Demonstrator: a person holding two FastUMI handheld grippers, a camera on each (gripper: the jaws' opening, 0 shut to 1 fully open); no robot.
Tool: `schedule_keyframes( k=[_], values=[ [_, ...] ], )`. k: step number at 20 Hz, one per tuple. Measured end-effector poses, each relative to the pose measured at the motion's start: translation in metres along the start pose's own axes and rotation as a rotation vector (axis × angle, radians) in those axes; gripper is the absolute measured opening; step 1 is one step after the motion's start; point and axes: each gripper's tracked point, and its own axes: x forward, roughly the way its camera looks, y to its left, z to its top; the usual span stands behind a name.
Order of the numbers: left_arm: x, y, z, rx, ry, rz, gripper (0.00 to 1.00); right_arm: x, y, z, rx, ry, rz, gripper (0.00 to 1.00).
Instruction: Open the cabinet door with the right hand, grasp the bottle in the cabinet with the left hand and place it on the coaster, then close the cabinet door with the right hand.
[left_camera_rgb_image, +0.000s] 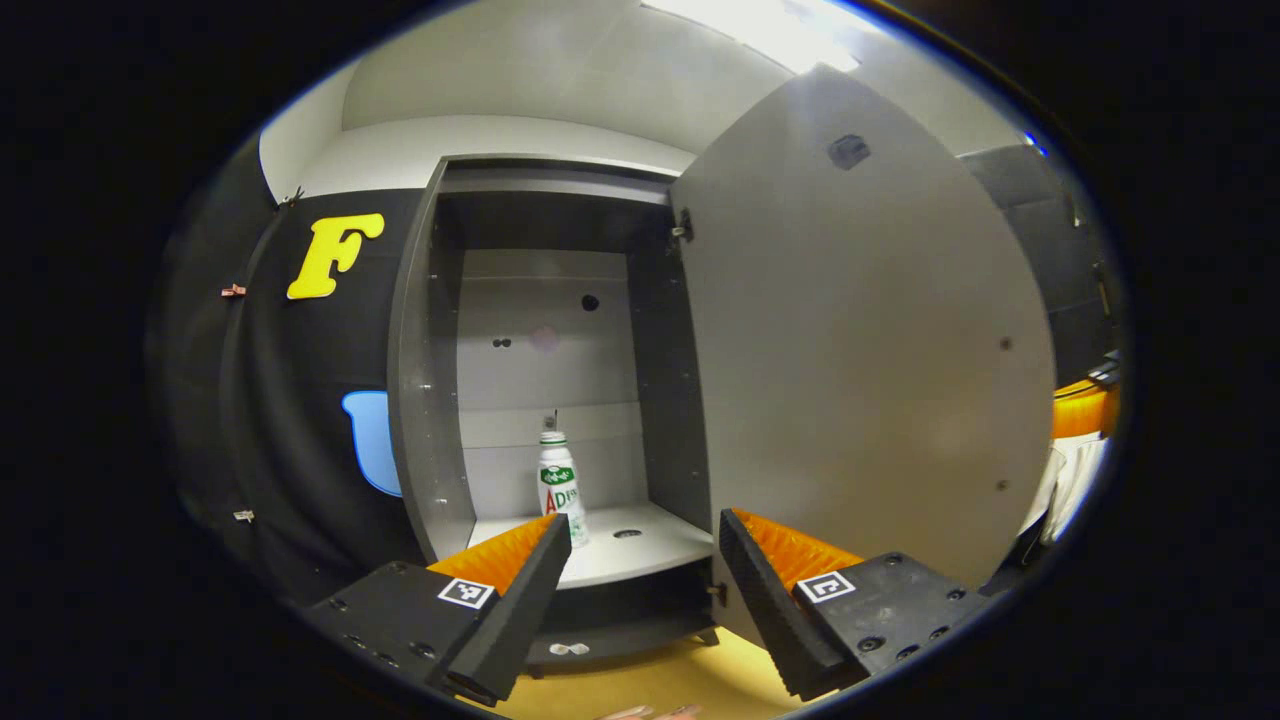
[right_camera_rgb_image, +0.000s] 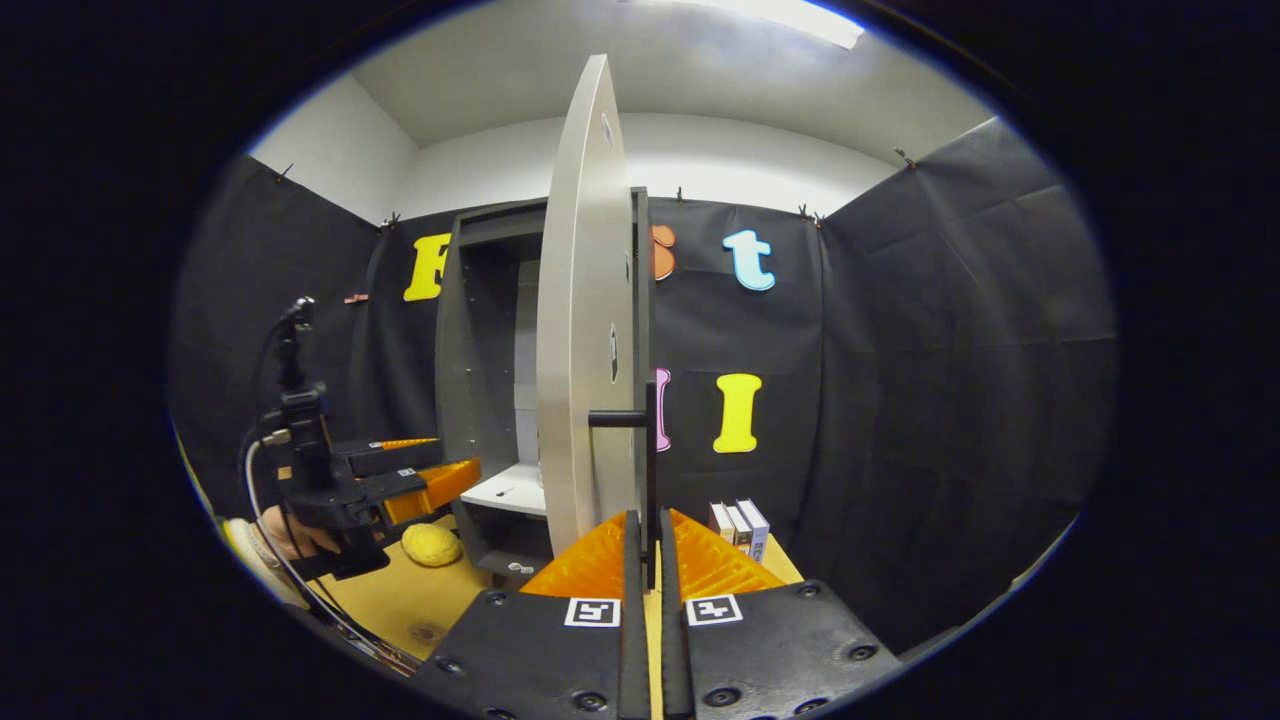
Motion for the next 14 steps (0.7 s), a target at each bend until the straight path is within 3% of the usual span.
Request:
schedule_keyframes(
  k=[7, 8, 11, 12, 14],
  values=[
    [0.099, 0.056, -0.025, -0.041, 0.015, 0.009, 0.94, -0.013, -0.005, 0.002, -0.031, 0.009, -0.176, 0.09],
    [0.115, 0.063, -0.031, -0.046, 0.020, 0.010, 0.98, -0.014, -0.006, 0.003, -0.036, 0.009, -0.201, 0.10],
    [0.153, 0.075, -0.047, -0.060, 0.040, 0.006, 0.94, -0.018, 0.001, 0.006, -0.050, 0.008, -0.250, 0.09],
    [0.166, 0.080, -0.053, -0.059, 0.045, 0.004, 0.98, -0.017, 0.002, 0.007, -0.055, 0.006, -0.264, 0.09],
    [0.188, 0.092, -0.065, -0.061, 0.061, 0.022, 0.94, -0.013, 0.002, 0.008, -0.057, 0.004, -0.301, 0.09]
  ],
)
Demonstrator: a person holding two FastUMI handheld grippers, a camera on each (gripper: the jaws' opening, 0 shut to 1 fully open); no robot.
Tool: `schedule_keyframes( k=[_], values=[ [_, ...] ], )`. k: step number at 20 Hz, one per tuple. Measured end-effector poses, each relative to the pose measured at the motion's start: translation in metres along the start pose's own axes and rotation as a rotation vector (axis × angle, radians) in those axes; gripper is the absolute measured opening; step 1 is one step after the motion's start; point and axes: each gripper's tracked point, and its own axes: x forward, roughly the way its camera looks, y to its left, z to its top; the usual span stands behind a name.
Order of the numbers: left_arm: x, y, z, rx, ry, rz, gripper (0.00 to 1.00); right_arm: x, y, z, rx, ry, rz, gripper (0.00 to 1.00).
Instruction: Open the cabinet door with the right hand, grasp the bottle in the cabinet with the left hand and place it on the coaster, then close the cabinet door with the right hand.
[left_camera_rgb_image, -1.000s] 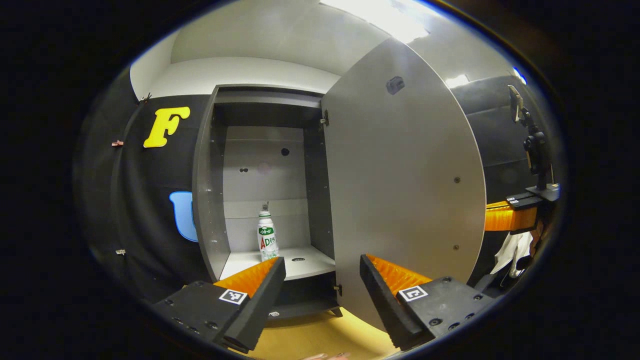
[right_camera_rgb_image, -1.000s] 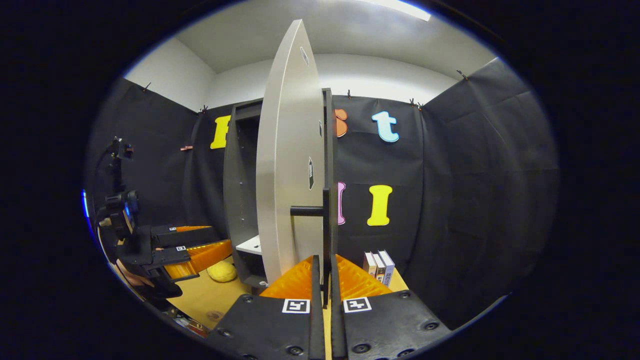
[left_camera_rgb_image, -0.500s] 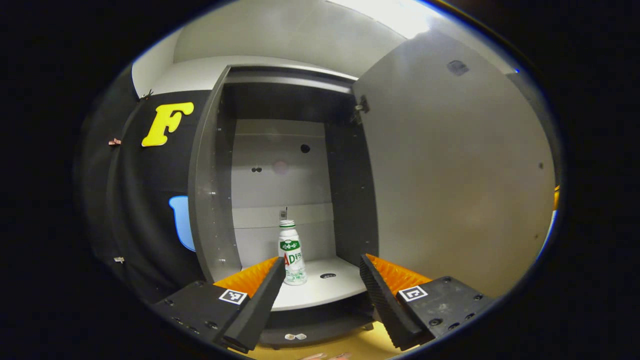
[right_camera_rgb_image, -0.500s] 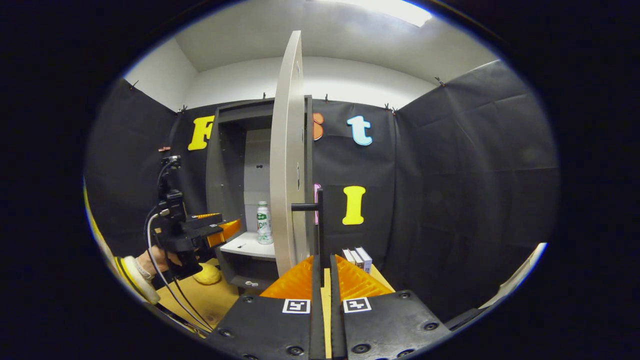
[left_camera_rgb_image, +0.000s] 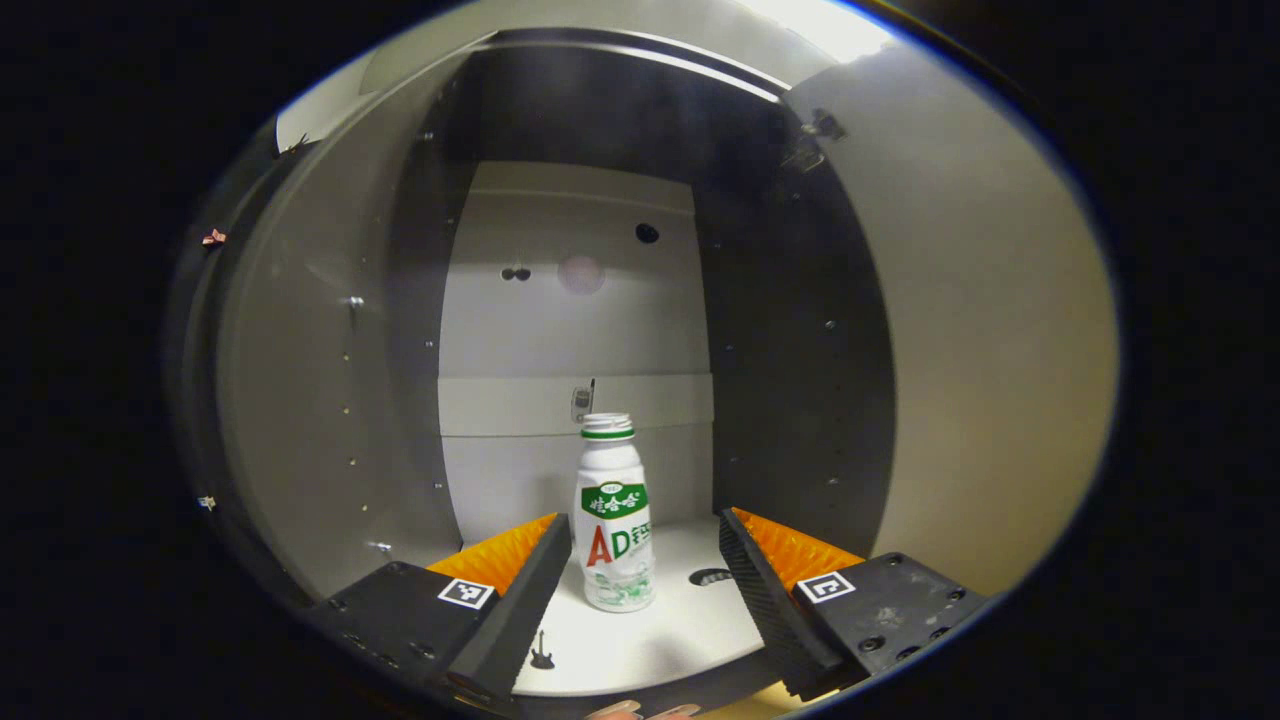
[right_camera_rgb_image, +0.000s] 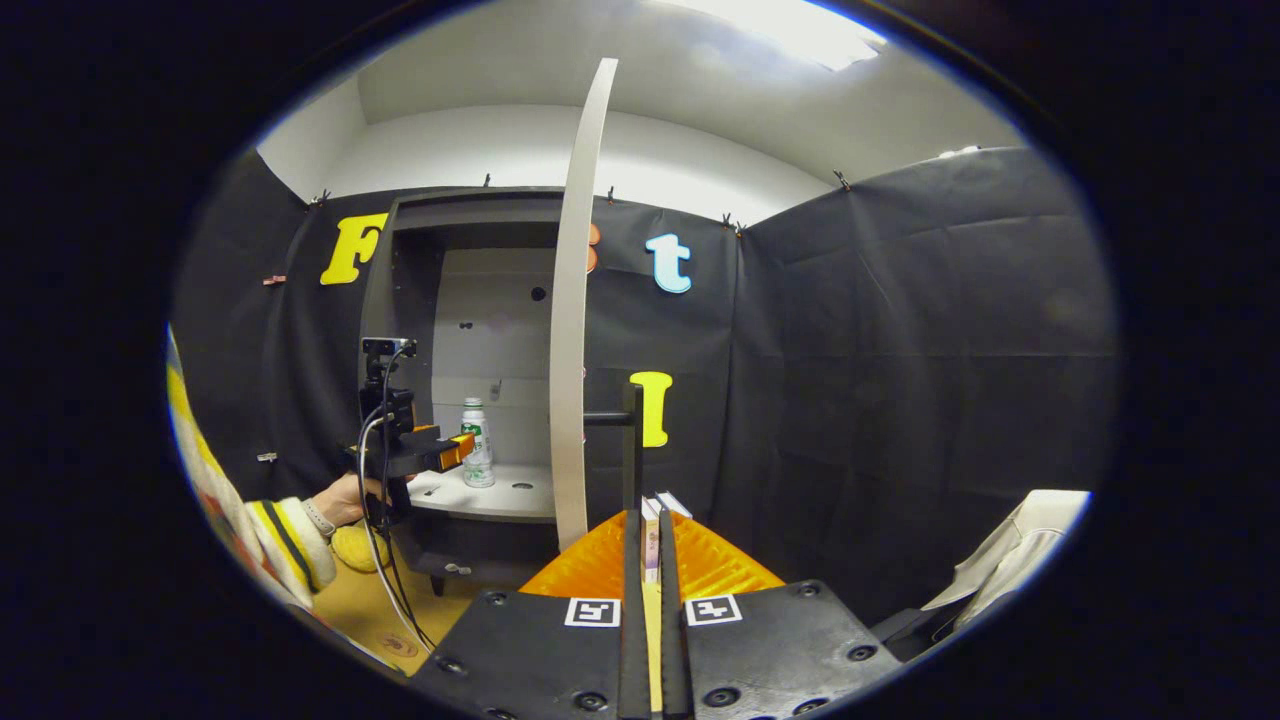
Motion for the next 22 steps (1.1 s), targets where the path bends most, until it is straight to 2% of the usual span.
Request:
schedule_keyframes(
  k=[4, 13, 14, 17, 18, 22],
  values=[
    [0.032, 0.015, -0.003, -0.042, -0.008, -0.001, 0.94, 0.006, -0.001, 0.001, 0.025, 0.009, -0.057, 0.09],
    [0.072, 0.013, -0.023, 0.030, 0.022, -0.030, 0.94, 0.009, -0.013, 0.018, 0.094, -0.022, -0.125, 0.09],
    [0.077, 0.010, -0.026, 0.026, 0.023, -0.041, 0.98, 0.009, -0.015, 0.018, 0.096, -0.019, -0.135, 0.09],
    [0.089, 0.011, -0.031, 0.031, 0.030, -0.036, 0.90, 0.009, -0.017, 0.019, 0.109, -0.007, -0.147, 0.10],
    [0.086, 0.008, -0.030, 0.022, 0.024, -0.045, 0.74, 0.008, -0.017, 0.021, 0.114, -0.007, -0.146, 0.10],
    [0.081, 0.008, -0.026, -0.015, 0.028, -0.080, 0.70, 0.006, -0.018, 0.028, 0.126, -0.024, -0.138, 0.10]
  ],
)
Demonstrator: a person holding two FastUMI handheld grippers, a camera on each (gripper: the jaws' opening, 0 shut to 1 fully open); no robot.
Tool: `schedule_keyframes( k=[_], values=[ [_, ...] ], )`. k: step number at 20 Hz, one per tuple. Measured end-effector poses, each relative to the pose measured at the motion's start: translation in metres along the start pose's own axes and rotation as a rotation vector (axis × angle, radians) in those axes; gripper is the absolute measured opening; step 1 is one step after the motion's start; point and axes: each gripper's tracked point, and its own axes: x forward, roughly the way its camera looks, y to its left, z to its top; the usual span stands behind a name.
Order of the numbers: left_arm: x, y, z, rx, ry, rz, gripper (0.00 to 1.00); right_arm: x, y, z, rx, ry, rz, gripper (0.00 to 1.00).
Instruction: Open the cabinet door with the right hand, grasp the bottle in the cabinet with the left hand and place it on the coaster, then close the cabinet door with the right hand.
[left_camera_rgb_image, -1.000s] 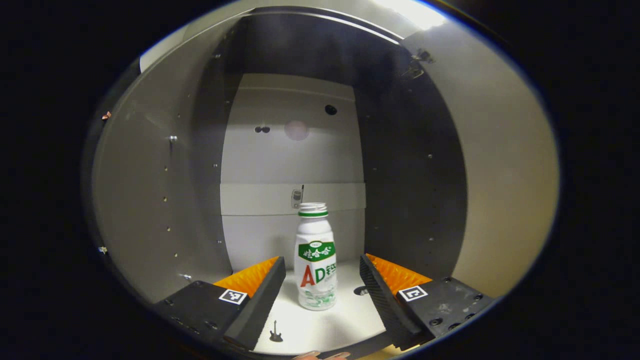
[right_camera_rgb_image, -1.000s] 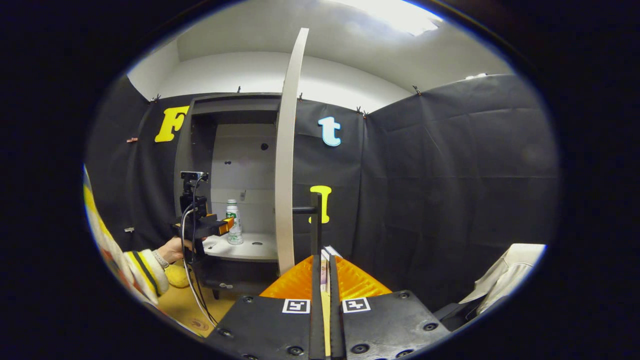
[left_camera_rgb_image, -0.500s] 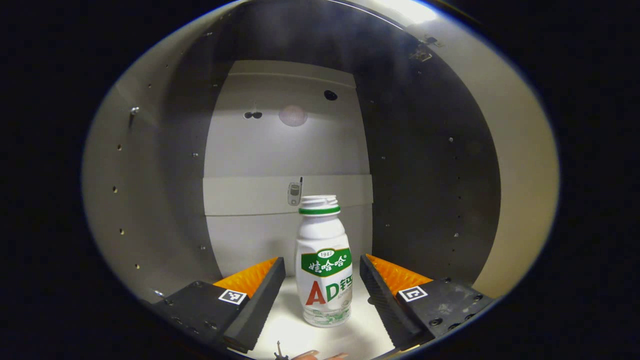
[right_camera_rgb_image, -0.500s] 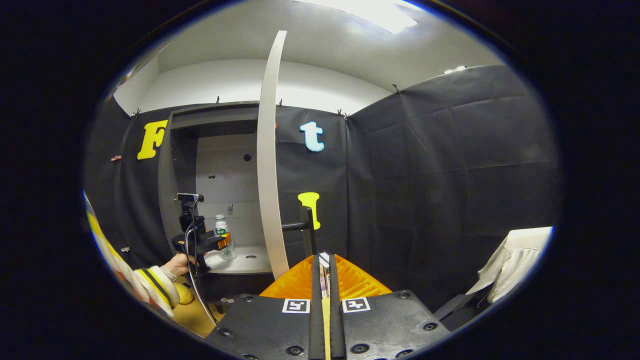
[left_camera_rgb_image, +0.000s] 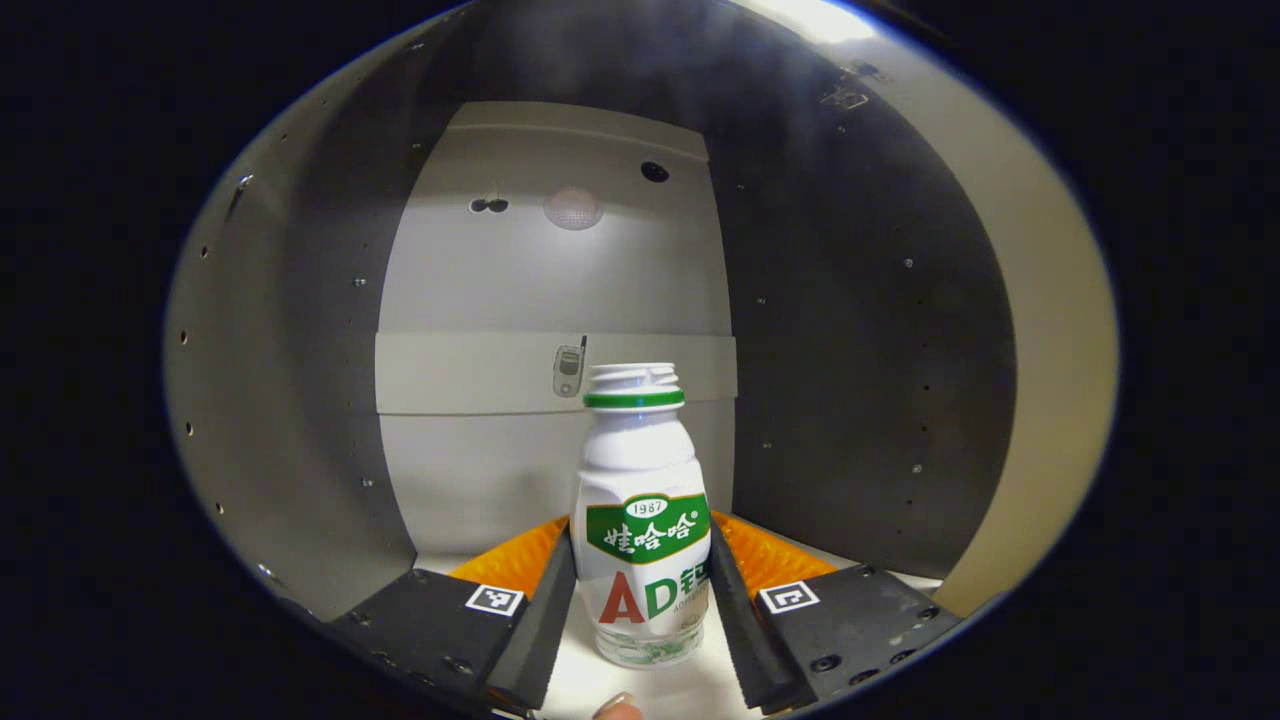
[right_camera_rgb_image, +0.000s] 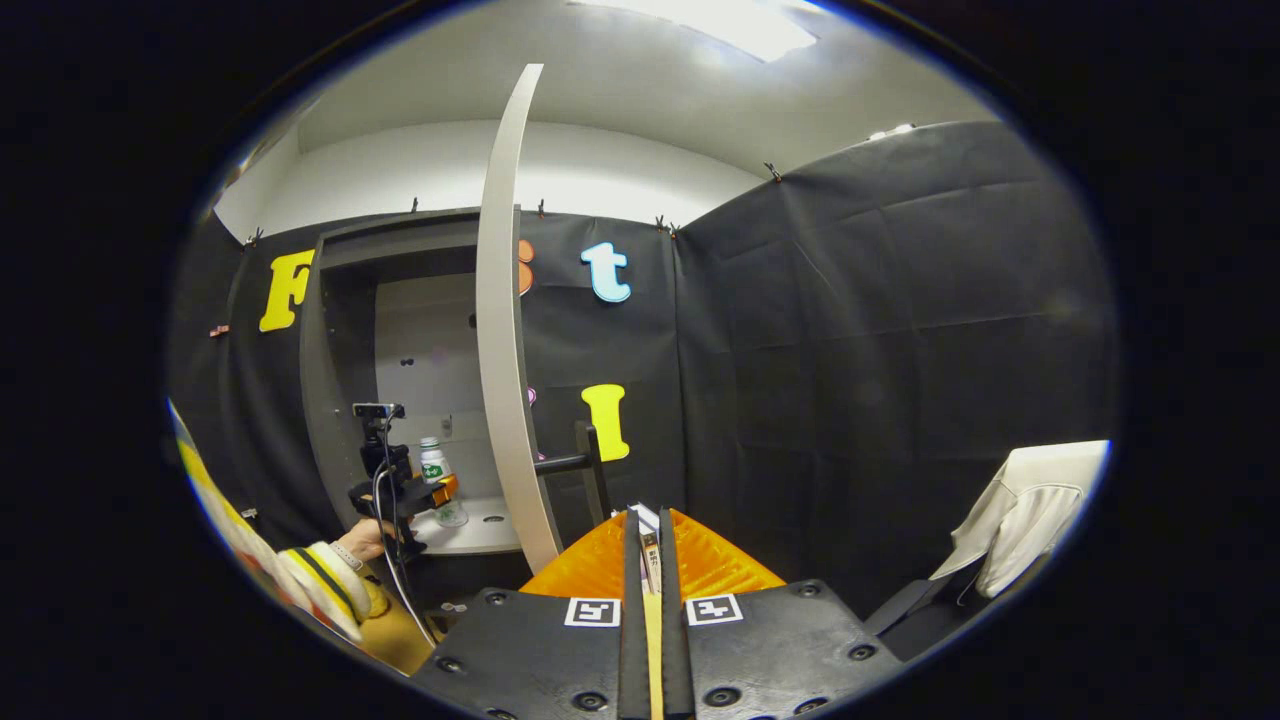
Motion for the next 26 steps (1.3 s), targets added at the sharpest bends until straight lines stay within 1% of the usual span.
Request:
schedule_keyframes(
  k=[3, 6, 11, 13, 14, 16, 21, 23, 25, 26],
  values=[
    [-0.008, 0.001, 0.014, 0.013, -0.025, -0.013, 0.71, -0.003, 0.000, -0.001, -0.008, -0.007, 0.000, 0.10],
    [-0.035, -0.004, 0.033, 0.023, -0.060, -0.028, 0.71, -0.014, 0.005, -0.001, -0.026, -0.013, 0.015, 0.10],
    [-0.069, -0.011, 0.049, 0.017, -0.074, -0.072, 0.70, -0.036, 0.025, 0.001, -0.047, -0.018, 0.080, 0.09],
    [-0.084, -0.013, 0.051, 0.019, -0.078, -0.076, 0.70, -0.045, 0.035, -0.001, -0.060, -0.015, 0.119, 0.09],
    [-0.095, -0.014, 0.052, 0.024, -0.081, -0.075, 0.70, -0.049, 0.042, 0.000, -0.065, -0.015, 0.149, 0.10],
    [-0.118, -0.018, 0.054, 0.030, -0.085, -0.066, 0.71, -0.056, 0.063, -0.001, -0.063, -0.009, 0.239, 0.09],
    [-0.188, -0.012, 0.043, 0.038, -0.076, 0.000, 0.71, -0.051, 0.113, -0.006, -0.046, 0.009, 0.468, 0.09],
    [-0.216, 0.002, 0.031, 0.054, -0.058, 0.052, 0.71, -0.055, 0.145, -0.003, -0.019, 0.012, 0.588, 0.09],
    [-0.243, 0.022, 0.017, 0.069, -0.032, 0.121, 0.71, -0.057, 0.166, -0.008, -0.021, 0.023, 0.687, 0.10],
    [-0.259, 0.033, 0.007, 0.070, -0.017, 0.152, 0.71, -0.057, 0.174, -0.011, -0.035, 0.023, 0.719, 0.09]
  ],
)
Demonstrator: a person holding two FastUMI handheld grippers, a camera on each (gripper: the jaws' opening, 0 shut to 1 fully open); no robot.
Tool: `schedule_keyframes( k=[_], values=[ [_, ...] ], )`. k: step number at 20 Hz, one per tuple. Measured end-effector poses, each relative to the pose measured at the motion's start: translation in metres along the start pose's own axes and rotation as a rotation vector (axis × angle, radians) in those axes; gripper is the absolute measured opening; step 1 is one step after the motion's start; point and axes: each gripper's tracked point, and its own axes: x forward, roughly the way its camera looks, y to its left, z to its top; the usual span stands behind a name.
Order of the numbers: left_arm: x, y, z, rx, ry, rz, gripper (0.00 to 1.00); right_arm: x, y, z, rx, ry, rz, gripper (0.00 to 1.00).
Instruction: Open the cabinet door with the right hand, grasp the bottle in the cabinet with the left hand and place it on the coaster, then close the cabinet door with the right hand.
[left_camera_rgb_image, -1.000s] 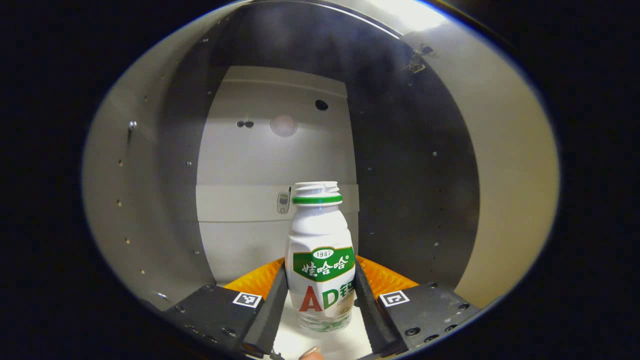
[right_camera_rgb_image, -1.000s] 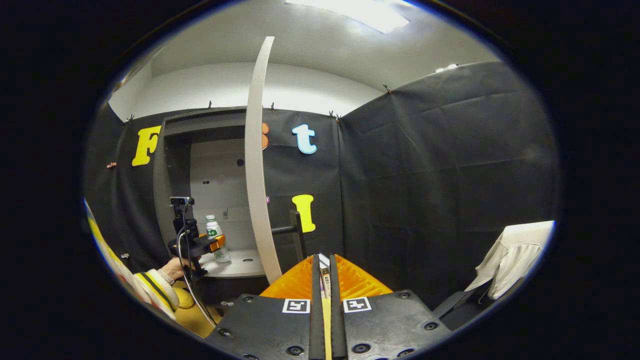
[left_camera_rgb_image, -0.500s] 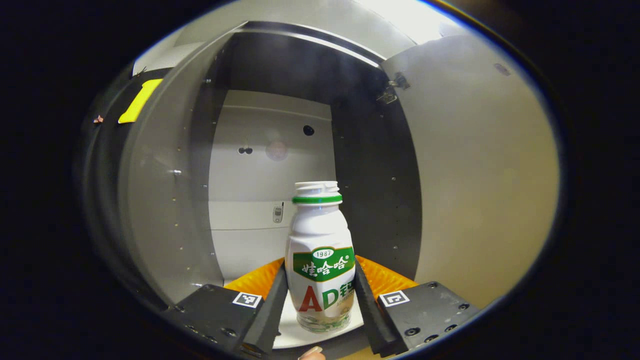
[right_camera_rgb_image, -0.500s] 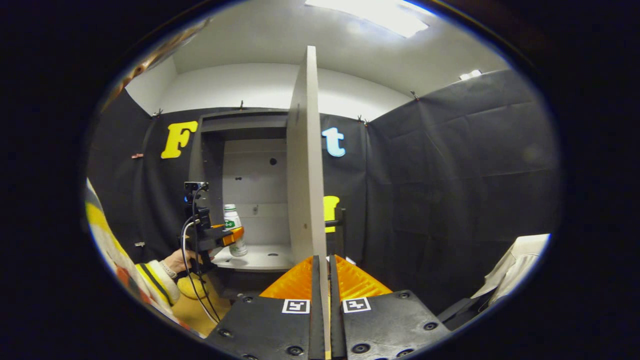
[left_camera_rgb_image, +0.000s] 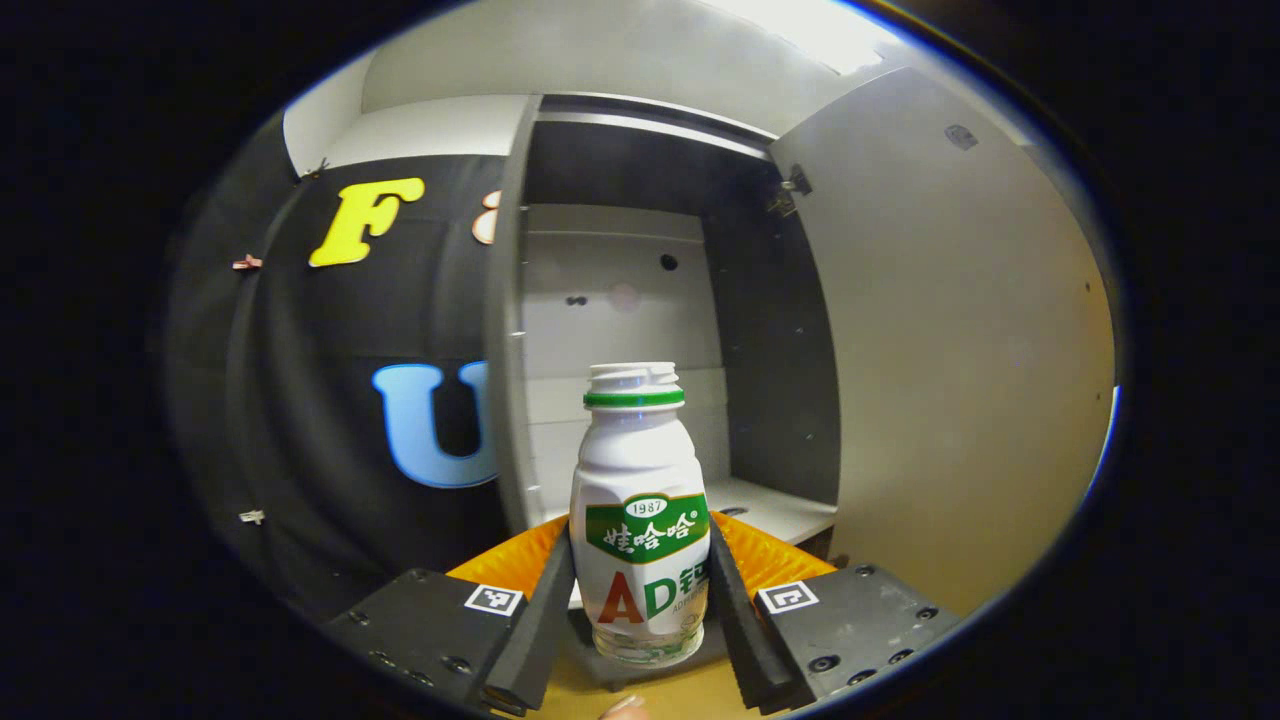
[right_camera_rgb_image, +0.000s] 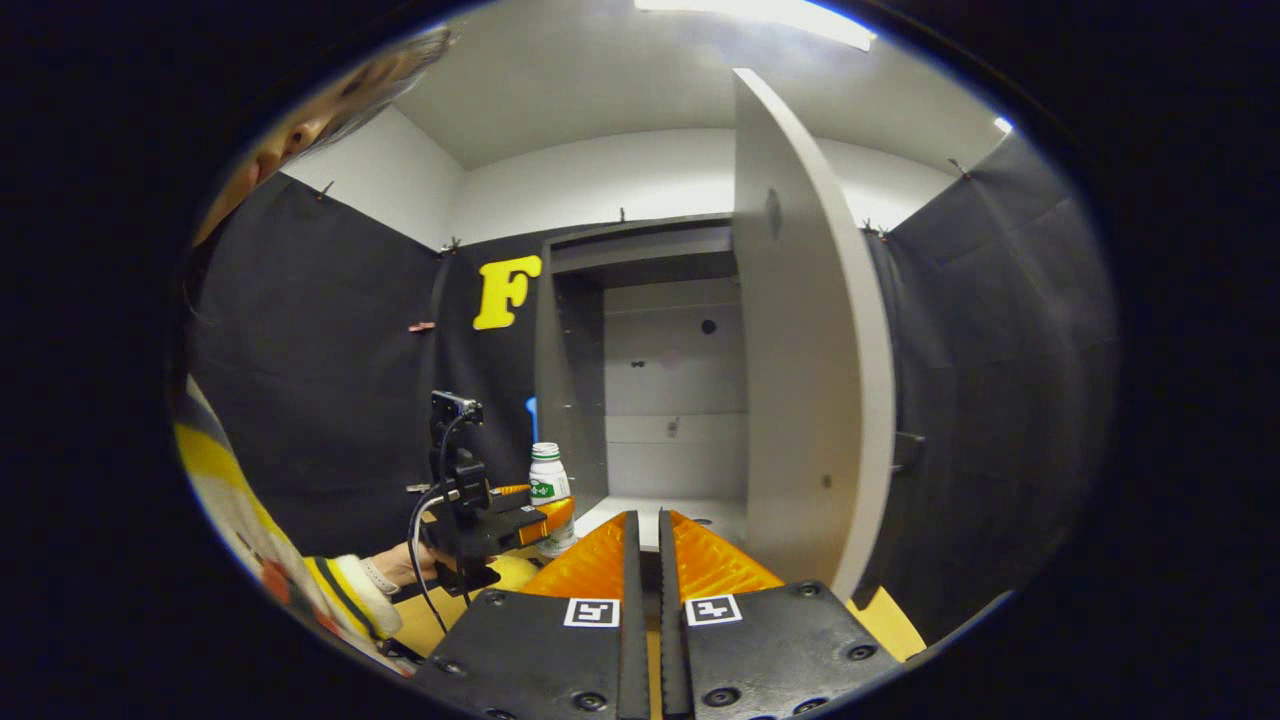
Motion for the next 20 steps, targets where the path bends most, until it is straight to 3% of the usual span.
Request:
schedule_keyframes(
  k=[3, 7, 12, 20],
  values=[
    [-0.041, 0.030, -0.035, -0.016, 0.049, 0.077, 0.71, 0.015, 0.026, -0.019, -0.047, 0.045, 0.120, 0.10],
    [-0.088, 0.043, -0.078, -0.028, 0.072, 0.135, 0.71, 0.038, 0.048, -0.047, -0.056, 0.097, 0.206, 0.09],
    [-0.125, 0.028, -0.139, -0.079, 0.077, 0.120, 0.71, 0.070, 0.056, -0.081, -0.093, 0.087, 0.229, 0.09],
    [-0.151, -0.003, -0.244, -0.061, 0.107, 0.112, 0.72, 0.123, 0.066, -0.173, -0.200, 0.237, 0.227, 0.09]
  ],
)
